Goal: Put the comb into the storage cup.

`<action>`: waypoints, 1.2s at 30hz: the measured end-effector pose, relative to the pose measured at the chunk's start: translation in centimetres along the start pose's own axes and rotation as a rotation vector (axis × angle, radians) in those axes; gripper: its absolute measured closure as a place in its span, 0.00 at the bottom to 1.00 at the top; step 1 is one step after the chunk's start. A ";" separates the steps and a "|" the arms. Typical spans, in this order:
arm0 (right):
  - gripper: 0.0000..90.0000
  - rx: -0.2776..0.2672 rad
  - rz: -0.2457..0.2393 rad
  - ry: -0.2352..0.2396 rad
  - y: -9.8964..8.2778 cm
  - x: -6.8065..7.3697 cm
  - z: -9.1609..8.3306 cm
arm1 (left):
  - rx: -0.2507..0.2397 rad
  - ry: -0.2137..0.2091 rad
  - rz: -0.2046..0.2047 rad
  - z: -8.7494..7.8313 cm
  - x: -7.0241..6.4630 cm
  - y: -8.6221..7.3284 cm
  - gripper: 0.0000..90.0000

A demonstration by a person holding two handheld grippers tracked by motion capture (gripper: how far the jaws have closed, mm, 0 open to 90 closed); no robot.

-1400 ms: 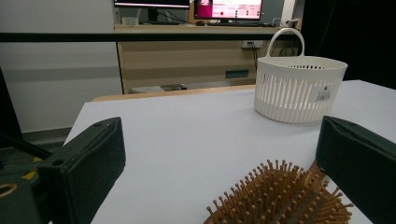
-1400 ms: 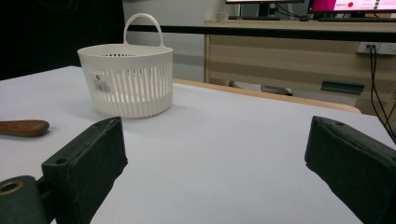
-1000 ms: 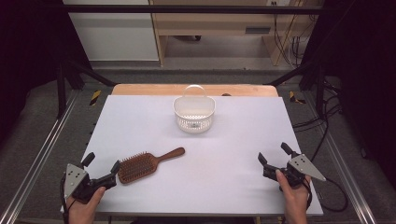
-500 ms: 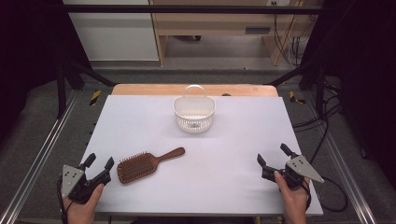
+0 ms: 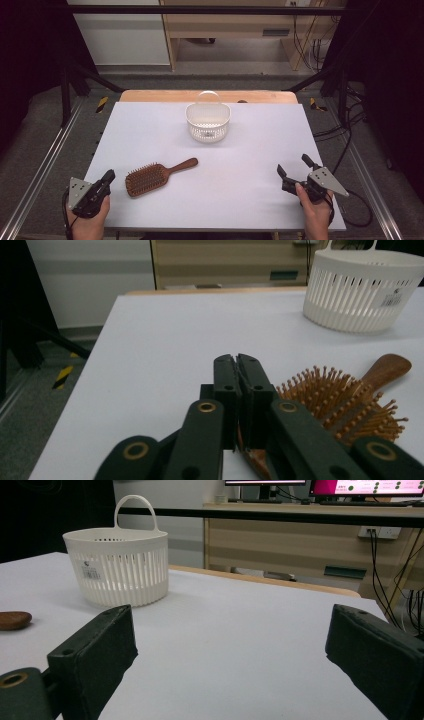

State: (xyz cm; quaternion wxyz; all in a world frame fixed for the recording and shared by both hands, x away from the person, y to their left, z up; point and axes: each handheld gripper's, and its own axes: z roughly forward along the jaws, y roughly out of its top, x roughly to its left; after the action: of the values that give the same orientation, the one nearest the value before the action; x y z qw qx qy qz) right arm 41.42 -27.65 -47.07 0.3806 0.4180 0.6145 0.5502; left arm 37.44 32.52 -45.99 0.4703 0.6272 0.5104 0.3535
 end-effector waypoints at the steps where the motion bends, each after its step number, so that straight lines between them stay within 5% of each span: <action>1: 0.07 0.003 0.004 -0.003 -0.1 0.0 0.1 | 0.012 0.002 -0.013 0.0 0.1 -0.1 1.00; 8: 0.07 0.008 0.000 -0.004 -0.1 0.1 0.0 | 0.098 -0.007 -0.050 -0.5 -0.3 -0.8 1.00; 36: 0.08 0.017 -0.004 -0.004 -0.2 0.0 0.0 | 0.240 -0.043 0.021 1.1 -2.0 -1.7 1.00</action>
State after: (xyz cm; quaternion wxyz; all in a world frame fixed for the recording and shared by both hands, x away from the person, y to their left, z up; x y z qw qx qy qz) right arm 41.37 -27.68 -47.22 0.3793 0.4213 0.6193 0.5433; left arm 37.43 30.35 -47.86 0.3992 0.6916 0.5322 0.2812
